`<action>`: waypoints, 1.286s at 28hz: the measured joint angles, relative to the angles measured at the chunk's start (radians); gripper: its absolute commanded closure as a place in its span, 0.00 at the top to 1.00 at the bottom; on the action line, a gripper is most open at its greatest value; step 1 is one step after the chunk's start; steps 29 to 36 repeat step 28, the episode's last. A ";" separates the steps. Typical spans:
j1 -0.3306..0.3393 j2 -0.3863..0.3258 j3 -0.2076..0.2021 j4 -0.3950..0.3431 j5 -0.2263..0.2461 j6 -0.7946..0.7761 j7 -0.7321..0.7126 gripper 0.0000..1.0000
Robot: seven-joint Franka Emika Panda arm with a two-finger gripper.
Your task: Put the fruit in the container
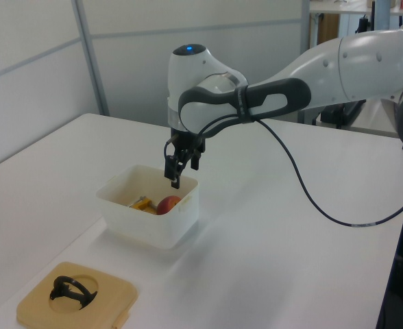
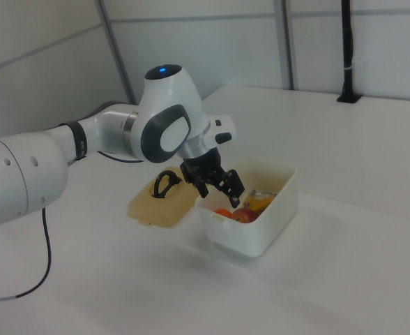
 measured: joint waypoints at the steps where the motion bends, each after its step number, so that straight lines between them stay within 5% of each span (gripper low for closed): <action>1: -0.004 -0.005 -0.001 0.001 0.000 -0.020 -0.004 1.00; 13: -0.074 -0.044 -0.005 0.000 0.000 -0.140 -0.100 1.00; 36: -0.078 -0.035 -0.005 -0.010 -0.039 -0.166 -0.112 1.00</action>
